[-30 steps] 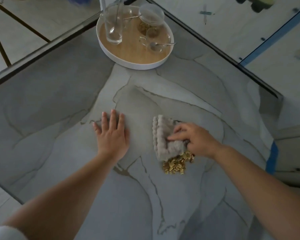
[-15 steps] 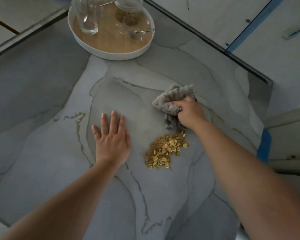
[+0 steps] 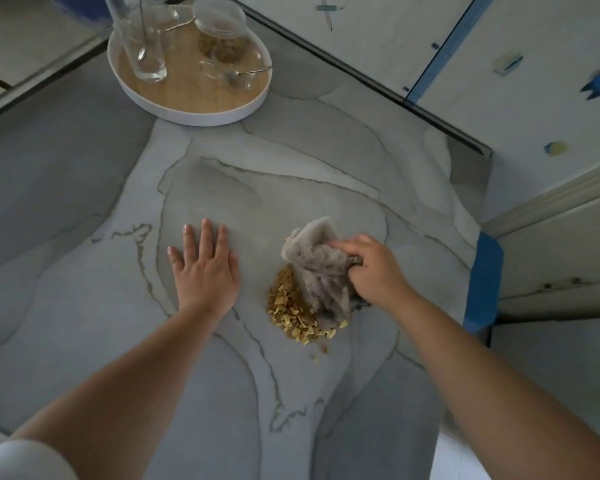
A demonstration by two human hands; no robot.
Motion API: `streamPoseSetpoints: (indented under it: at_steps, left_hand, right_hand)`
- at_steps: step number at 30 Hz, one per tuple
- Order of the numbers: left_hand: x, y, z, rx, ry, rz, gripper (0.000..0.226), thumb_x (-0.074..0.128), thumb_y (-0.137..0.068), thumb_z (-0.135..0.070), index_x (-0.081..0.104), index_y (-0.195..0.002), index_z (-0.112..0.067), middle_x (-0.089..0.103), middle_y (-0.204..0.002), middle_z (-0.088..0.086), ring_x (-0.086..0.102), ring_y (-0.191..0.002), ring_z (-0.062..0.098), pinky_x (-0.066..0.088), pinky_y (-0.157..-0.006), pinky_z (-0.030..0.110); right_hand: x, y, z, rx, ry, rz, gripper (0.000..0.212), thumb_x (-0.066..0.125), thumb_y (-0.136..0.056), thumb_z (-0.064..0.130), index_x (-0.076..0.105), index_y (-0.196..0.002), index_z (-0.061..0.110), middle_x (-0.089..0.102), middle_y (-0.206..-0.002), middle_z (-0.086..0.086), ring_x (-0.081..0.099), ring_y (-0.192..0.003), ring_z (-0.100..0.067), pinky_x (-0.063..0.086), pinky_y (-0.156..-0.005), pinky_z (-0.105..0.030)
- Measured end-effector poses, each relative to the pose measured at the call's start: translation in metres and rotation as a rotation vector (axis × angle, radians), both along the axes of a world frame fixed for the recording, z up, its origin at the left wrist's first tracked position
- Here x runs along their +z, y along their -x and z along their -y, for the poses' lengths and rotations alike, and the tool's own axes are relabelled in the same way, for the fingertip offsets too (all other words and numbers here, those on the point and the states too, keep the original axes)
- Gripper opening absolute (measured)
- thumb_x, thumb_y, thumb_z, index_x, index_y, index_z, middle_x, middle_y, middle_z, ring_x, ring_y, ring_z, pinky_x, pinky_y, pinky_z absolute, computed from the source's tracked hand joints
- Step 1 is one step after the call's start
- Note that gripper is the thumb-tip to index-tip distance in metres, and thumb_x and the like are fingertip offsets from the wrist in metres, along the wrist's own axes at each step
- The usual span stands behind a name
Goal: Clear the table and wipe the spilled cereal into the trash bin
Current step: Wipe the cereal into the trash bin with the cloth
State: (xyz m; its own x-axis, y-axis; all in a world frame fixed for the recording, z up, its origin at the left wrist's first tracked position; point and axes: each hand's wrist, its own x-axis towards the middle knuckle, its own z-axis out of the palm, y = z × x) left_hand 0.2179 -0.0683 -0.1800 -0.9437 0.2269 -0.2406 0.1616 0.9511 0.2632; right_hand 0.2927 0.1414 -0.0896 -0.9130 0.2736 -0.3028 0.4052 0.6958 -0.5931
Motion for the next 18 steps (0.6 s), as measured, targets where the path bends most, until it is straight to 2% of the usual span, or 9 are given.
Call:
streamPoseSetpoints:
  at_steps: [3, 7, 10, 13, 18]
  left_hand:
    - [0.0, -0.003, -0.003, 0.027, -0.007, 0.012, 0.055, 0.017, -0.099, -0.036, 0.007, -0.15, -0.019, -0.001, -0.159, 0.002, -0.009, -0.145, 0.028, -0.003, -0.116, 0.051]
    - [0.001, -0.006, -0.006, 0.036, -0.021, 0.005, 0.055, 0.015, -0.099, -0.036, 0.005, -0.15, -0.019, -0.003, -0.159, 0.003, -0.011, -0.145, 0.028, -0.005, -0.116, 0.051]
    - [0.0, -0.006, -0.009, 0.031, -0.018, -0.005, 0.055, 0.015, -0.099, -0.036, 0.004, -0.15, -0.019, -0.004, -0.159, 0.003, -0.013, -0.145, 0.029, -0.007, -0.115, 0.051]
    - [-0.002, -0.005, -0.008, 0.028, 0.002, -0.003, 0.056, 0.014, -0.098, -0.036, 0.002, -0.15, -0.019, -0.006, -0.159, 0.003, -0.014, -0.145, 0.029, -0.007, -0.115, 0.051]
    - [-0.003, -0.002, -0.006, 0.023, 0.003, 0.008, 0.056, 0.013, -0.098, -0.037, 0.001, -0.15, -0.02, -0.007, -0.159, 0.003, -0.016, -0.144, 0.029, -0.008, -0.115, 0.052]
  right_hand:
    - [0.028, 0.017, -0.013, -0.12, -0.023, -0.195, 0.06, 0.042, -0.073, -0.015, 0.061, -0.121, 0.015, 0.054, -0.105, -0.007, 0.051, -0.104, -0.022, 0.032, -0.09, -0.015]
    - [0.033, 0.061, -0.034, -0.057, -0.243, -0.3, 0.056, 0.045, -0.076, -0.002, 0.059, -0.124, 0.022, 0.052, -0.122, -0.011, 0.048, -0.116, -0.027, 0.038, -0.099, -0.03]
    - [0.005, 0.1, -0.04, 0.056, -0.374, -0.147, 0.056, 0.044, -0.081, 0.0, 0.055, -0.129, 0.027, 0.043, -0.141, -0.009, 0.037, -0.128, -0.032, 0.034, -0.106, -0.038]
    - [-0.035, 0.12, -0.024, 0.205, -0.351, 0.105, 0.057, 0.04, -0.084, 0.003, 0.051, -0.131, 0.033, 0.029, -0.153, -0.002, 0.019, -0.14, -0.031, 0.022, -0.114, -0.046]
    - [-0.043, 0.104, 0.01, 0.419, -0.283, 0.12, 0.049, 0.042, -0.086, 0.005, 0.057, -0.125, 0.03, 0.038, -0.148, 0.003, 0.025, -0.139, -0.024, 0.028, -0.112, -0.039]
